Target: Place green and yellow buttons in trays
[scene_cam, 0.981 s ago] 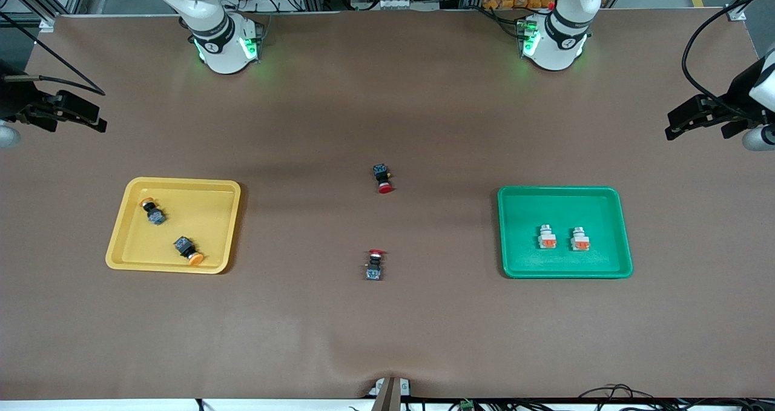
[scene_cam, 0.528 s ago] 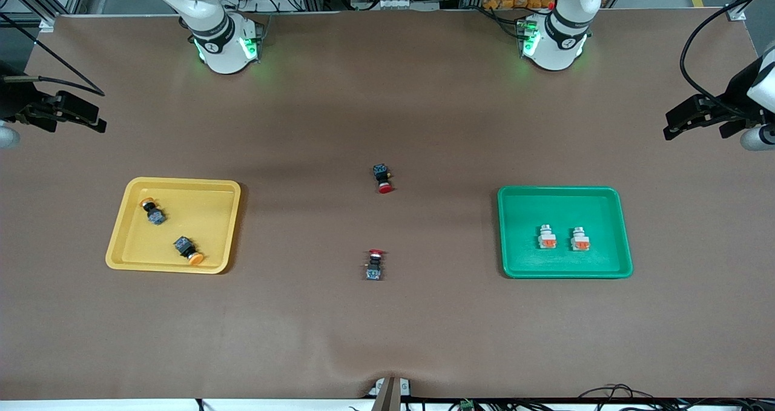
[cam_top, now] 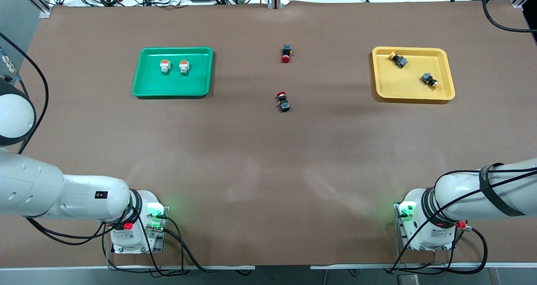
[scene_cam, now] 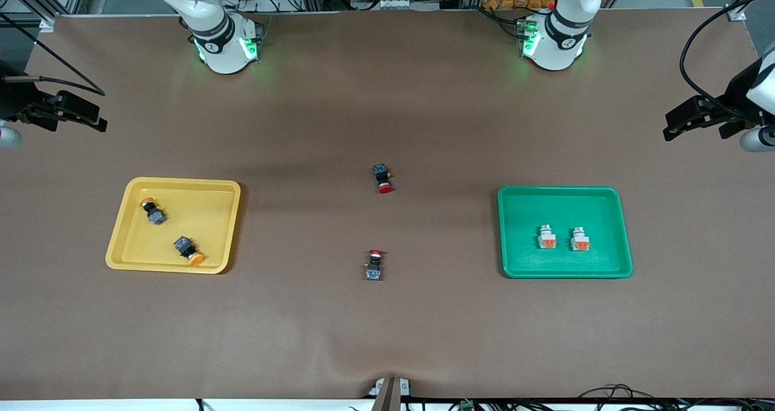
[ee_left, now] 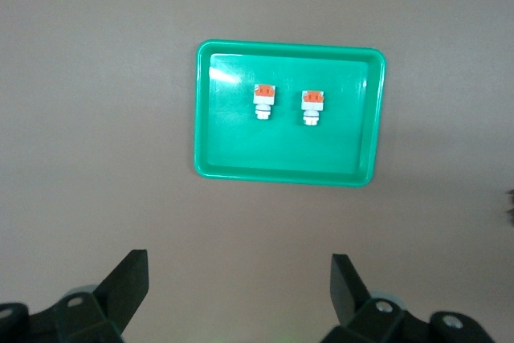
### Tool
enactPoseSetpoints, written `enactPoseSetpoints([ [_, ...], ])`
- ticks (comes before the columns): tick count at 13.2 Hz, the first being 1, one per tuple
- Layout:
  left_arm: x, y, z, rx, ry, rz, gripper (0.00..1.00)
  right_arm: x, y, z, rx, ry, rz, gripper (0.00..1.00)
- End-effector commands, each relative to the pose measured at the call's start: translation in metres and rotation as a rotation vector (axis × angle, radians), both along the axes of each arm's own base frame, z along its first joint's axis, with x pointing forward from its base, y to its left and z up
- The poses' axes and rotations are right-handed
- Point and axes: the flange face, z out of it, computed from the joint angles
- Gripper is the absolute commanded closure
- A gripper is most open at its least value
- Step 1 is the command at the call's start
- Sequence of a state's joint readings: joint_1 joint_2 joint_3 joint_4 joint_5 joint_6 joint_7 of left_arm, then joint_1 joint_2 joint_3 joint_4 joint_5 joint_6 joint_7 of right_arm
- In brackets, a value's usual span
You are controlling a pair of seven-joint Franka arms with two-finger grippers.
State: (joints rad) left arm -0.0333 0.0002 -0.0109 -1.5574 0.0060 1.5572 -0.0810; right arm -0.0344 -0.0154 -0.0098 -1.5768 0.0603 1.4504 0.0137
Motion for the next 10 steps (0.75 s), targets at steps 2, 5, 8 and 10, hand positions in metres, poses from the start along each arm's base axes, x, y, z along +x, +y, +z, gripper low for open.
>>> enactPoseSetpoints([
  [2, 0.0019, 0.0001, 0.0007, -0.020, 0.002, 0.006, 0.00, 0.0022, -0.0031, 0.0036, 0.011, 0.006, 0.003, 0.00],
  [5, 0.0020, 0.0025, 0.0007, -0.006, 0.001, -0.006, 0.00, 0.0021, -0.0031, 0.0035, 0.011, 0.008, 0.003, 0.00],
  [8, 0.0020, 0.0025, 0.0007, -0.006, 0.001, -0.008, 0.00, 0.0029, -0.0031, 0.0005, 0.012, 0.014, 0.004, 0.00],
  [10, 0.0020, 0.0025, 0.0007, -0.006, 0.001, -0.011, 0.00, 0.0029, -0.0031, 0.0005, 0.012, 0.014, 0.004, 0.00],
])
